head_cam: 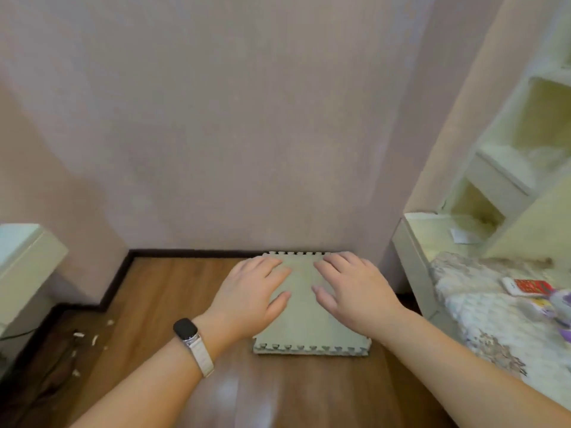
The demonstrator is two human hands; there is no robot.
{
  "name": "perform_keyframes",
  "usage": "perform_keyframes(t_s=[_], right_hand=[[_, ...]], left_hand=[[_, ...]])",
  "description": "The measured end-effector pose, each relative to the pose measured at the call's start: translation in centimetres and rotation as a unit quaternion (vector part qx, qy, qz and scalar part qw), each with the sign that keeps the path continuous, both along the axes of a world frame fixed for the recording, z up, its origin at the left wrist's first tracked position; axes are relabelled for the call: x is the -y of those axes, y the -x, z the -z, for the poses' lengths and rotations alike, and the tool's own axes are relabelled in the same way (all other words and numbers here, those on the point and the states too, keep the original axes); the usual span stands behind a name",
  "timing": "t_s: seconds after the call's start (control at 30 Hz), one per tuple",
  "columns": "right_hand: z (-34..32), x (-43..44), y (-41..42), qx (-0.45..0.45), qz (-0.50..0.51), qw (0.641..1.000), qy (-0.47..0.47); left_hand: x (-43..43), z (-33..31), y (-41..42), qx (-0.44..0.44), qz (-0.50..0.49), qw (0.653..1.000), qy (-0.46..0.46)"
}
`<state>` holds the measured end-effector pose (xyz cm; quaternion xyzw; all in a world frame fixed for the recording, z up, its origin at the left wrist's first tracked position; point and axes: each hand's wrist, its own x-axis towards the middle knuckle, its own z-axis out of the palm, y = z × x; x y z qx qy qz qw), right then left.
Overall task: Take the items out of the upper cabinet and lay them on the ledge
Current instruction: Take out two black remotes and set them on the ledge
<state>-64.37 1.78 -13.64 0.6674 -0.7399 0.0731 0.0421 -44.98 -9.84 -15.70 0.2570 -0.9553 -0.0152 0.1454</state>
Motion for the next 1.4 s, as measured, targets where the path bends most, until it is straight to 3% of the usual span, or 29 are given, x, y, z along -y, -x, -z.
perform_keyframes(t_s=[0.2,0.43,0.73,1.03,1.4], right_hand=[[-1.7,7.8,-6.3,-0.014,-0.107,0.994,0.029],[-2.7,16.2,-12.7,-0.006,-0.238,0.97,0.05],[-2.6,30.0,-16.6,0.003,-0.331,0.943,0.035],[-4.9,43.5,-18.1,0.027,-0.413,0.907,0.078],[-6.5,52.3,-28.4,0.046,-0.507,0.858,0.063]], left_hand=[[3.3,-1.6,-8.0,-0.068,-0.114,0.991,0.003],[6.4,-3.2,-15.2,-0.065,-0.244,0.967,0.02],[15.1,-4.4,-19.3,-0.014,-0.359,0.932,0.047],[23.8,-7.5,-21.1,0.019,-0.447,0.892,0.067],[27.3,-9.4,-30.4,0.047,-0.555,0.827,0.082]])
